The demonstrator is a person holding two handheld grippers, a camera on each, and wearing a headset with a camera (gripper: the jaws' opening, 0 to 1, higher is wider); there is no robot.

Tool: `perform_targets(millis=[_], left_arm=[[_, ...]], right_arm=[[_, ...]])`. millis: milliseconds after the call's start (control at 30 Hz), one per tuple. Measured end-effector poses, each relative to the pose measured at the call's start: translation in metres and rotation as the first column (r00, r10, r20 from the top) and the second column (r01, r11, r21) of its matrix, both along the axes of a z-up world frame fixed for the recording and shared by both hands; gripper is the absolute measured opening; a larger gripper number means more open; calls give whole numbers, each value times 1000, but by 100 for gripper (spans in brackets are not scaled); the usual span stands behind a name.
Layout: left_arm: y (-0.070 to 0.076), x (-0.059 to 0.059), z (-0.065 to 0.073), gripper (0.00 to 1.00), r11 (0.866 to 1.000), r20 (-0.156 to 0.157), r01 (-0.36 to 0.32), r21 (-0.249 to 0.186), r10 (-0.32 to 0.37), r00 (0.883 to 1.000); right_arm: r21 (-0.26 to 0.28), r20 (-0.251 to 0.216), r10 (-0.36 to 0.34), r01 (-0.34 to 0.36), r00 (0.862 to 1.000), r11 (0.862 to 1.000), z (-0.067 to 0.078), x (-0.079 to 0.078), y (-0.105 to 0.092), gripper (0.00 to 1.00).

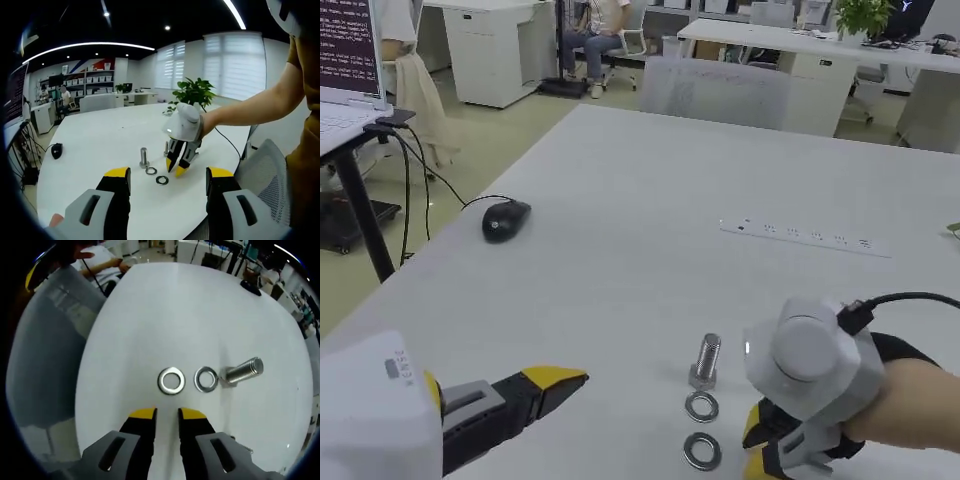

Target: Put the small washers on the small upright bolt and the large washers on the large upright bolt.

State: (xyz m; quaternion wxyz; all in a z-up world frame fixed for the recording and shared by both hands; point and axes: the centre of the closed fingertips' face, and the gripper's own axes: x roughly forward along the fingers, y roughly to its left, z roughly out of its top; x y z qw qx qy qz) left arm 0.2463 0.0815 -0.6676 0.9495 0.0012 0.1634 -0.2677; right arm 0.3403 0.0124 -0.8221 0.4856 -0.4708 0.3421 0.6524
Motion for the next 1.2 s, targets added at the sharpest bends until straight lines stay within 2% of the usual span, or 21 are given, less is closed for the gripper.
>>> perform_targets(millis=[533,900,1133,1200], left_arm=[[7,2,1,60,1000,2,-18,0,18,1000],[8,1,-1,60,1000,1,-24,-6,24,1000],[8,2,0,60,1000,7,-28,-11,28,1000],[9,1,0,60,999,8,-29,-16,30,1000]], right_arm=[[18,-20,28,-28,999,999,-1,-3,26,24],[-5,-6,71,-71,997,997,-3,-6,33,25],[-23,-1,69,-69,998,997,-3,-6,34,25],[-6,-17,47,-47,999,999,-4,-8,37,28]])
